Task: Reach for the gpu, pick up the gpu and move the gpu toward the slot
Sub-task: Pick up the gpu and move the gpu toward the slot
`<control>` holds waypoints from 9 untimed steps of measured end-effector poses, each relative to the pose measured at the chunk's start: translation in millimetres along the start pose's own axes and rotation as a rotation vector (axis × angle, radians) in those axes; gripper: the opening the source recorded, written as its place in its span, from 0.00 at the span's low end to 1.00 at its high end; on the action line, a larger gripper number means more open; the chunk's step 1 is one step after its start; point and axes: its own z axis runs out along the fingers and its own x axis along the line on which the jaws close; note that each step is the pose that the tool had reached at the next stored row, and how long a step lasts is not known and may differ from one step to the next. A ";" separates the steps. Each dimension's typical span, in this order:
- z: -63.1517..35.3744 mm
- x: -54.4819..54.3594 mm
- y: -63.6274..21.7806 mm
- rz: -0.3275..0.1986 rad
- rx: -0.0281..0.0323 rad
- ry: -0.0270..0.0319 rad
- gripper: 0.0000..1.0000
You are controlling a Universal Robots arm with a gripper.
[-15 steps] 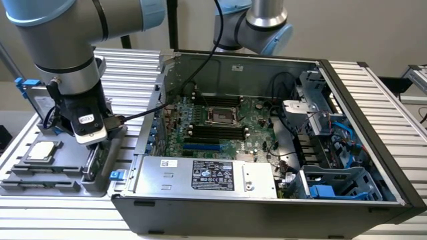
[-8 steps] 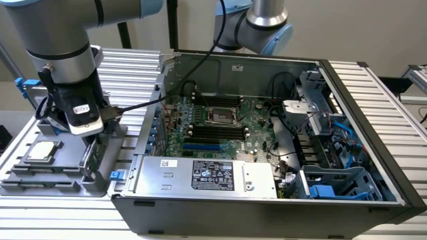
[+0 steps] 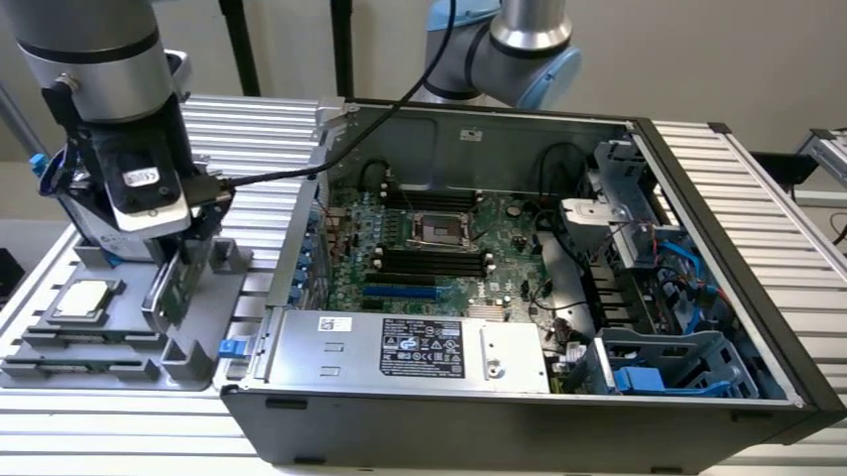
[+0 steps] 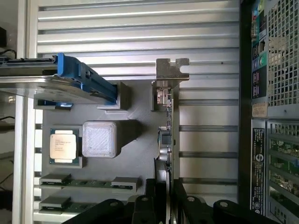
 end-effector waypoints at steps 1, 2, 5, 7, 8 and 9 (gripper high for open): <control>-4.2 0.4 0.1 0.000 0.0002 0.0002 0.26; -9.0 0.8 0.2 0.000 0.0000 0.0000 0.26; -22.5 0.3 0.5 0.000 0.0000 -0.0001 0.26; -32.0 -2.6 0.8 0.000 0.0001 0.0001 0.26; -36.9 -5.6 0.9 0.000 0.0000 0.0001 0.26; -41.9 -9.1 1.0 0.000 0.0001 0.0004 0.26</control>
